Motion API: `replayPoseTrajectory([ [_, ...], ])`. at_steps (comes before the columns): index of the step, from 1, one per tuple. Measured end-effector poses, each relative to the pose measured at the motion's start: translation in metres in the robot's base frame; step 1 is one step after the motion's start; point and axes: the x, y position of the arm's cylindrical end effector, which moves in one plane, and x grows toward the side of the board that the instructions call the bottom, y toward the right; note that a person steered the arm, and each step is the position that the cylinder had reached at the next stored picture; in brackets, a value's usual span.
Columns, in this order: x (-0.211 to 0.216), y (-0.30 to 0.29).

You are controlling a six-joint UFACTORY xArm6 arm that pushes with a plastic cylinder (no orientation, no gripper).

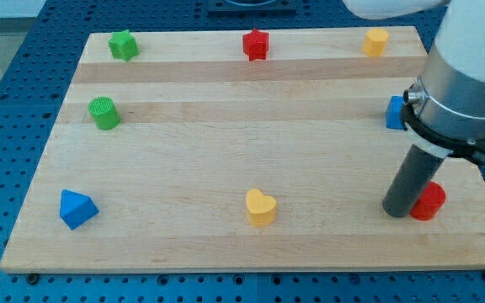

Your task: Point at yellow hexagon

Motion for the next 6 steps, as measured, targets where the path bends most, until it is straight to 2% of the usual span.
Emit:
replayPoseTrajectory([
  [1,-0.002,0.000],
  [2,-0.034,-0.012],
  [4,-0.123,-0.053],
  [6,-0.205,-0.051],
])
